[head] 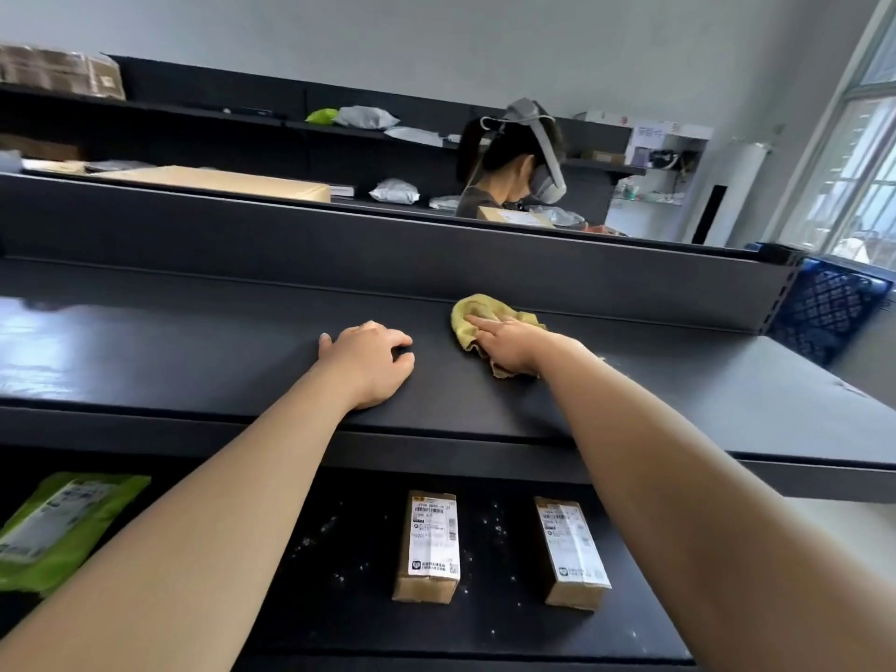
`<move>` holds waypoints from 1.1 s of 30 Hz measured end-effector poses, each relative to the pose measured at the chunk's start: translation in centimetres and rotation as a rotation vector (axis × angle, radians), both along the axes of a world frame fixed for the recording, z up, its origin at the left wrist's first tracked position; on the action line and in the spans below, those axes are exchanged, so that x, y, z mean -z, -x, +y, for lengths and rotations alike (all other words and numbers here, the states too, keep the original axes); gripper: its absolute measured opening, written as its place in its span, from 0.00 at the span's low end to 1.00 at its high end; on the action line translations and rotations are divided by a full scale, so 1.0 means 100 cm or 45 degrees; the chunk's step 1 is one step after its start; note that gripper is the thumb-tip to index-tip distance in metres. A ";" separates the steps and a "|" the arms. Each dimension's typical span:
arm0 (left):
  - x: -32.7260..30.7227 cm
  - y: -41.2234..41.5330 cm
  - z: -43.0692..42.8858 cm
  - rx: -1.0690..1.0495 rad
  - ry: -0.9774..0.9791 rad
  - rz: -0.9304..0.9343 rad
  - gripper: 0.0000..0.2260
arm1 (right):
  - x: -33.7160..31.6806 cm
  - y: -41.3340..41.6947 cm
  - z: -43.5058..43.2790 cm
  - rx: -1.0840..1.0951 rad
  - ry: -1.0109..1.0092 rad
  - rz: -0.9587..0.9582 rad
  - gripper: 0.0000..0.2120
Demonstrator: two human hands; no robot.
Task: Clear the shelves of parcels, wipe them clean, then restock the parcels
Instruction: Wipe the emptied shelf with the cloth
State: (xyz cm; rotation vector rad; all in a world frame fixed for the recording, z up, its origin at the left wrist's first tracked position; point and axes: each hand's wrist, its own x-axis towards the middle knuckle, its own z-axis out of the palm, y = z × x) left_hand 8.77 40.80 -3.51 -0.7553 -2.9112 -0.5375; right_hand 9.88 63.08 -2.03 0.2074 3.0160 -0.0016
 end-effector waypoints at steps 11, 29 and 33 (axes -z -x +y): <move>0.004 0.002 0.000 -0.033 -0.073 0.046 0.17 | 0.003 -0.004 0.070 0.306 0.107 0.029 0.27; 0.006 0.001 0.006 -0.039 0.002 0.023 0.18 | 0.006 -0.084 -0.016 0.572 0.104 0.012 0.27; 0.005 -0.003 0.003 0.011 -0.015 0.044 0.17 | 0.004 -0.105 0.014 0.599 0.135 0.096 0.26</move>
